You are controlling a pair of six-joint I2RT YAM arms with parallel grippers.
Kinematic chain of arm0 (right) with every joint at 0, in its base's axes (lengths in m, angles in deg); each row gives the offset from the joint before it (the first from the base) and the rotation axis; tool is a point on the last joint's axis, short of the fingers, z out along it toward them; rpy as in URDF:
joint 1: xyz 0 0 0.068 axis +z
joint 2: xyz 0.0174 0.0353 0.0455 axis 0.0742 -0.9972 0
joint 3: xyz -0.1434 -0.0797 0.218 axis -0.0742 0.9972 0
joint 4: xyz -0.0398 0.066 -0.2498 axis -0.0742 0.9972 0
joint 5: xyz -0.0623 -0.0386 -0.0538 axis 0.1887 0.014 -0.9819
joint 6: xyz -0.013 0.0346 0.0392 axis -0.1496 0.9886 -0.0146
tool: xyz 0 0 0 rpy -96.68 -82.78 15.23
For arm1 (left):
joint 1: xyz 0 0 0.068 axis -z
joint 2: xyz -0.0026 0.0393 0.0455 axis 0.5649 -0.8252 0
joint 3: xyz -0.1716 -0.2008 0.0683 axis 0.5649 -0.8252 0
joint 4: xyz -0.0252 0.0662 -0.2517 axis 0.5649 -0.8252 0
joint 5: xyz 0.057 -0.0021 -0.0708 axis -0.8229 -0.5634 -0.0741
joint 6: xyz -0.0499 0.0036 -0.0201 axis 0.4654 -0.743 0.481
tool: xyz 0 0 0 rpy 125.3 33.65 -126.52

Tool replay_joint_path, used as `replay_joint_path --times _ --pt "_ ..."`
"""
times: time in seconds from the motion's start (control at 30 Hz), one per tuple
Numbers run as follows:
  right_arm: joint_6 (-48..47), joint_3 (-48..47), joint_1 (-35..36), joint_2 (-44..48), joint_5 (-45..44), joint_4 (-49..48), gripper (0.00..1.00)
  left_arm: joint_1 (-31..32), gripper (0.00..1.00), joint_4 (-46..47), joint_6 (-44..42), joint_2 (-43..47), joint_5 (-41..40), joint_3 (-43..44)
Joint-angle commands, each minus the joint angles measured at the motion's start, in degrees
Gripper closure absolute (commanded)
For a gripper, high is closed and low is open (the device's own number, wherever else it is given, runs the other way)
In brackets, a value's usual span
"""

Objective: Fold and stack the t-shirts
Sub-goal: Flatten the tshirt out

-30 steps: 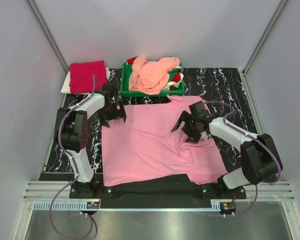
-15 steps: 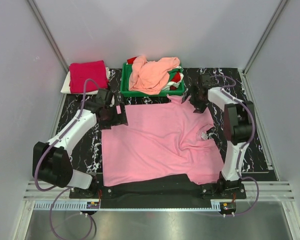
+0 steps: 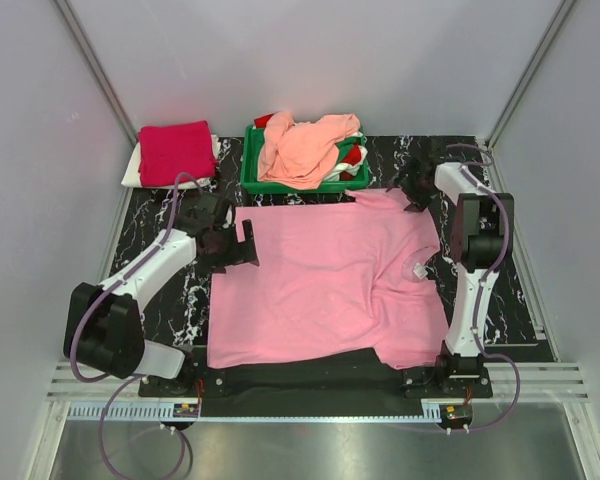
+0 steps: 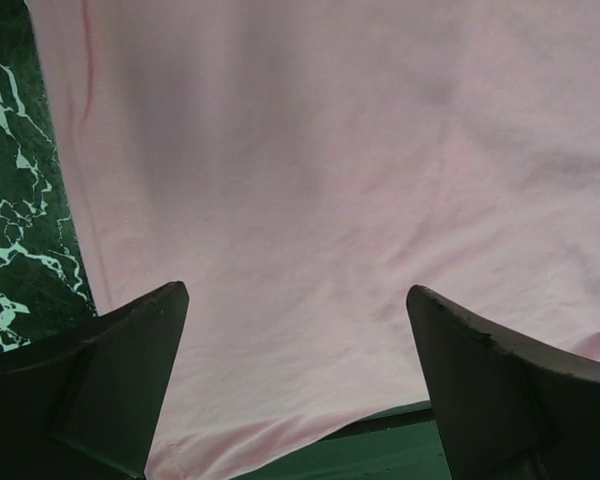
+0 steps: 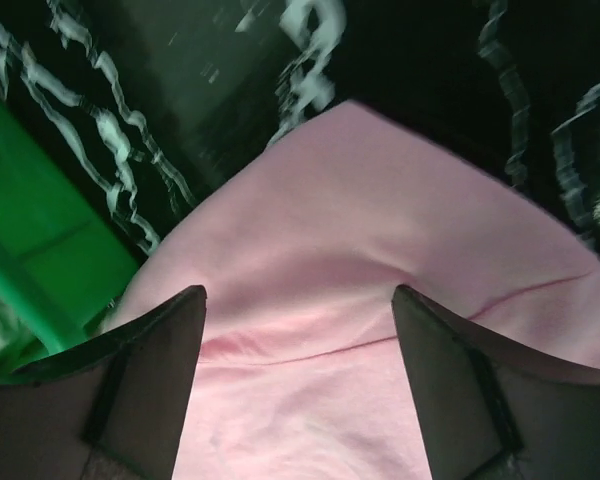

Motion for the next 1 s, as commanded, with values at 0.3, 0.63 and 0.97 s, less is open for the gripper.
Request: replay_joint_path --times 0.3,0.63,0.97 --pt "1.94 -19.73 -9.62 -14.02 -3.80 9.21 0.10 0.20 0.01 4.49 0.06 -5.30 3.38 4.34" --pt "-0.51 -37.23 -8.57 -22.46 4.29 11.57 0.08 0.90 0.01 9.06 1.63 -13.83 4.70 6.63" --pt "-0.70 -17.27 -8.48 -6.11 9.93 -2.85 0.07 2.65 0.01 9.50 1.90 -10.84 3.20 5.31"
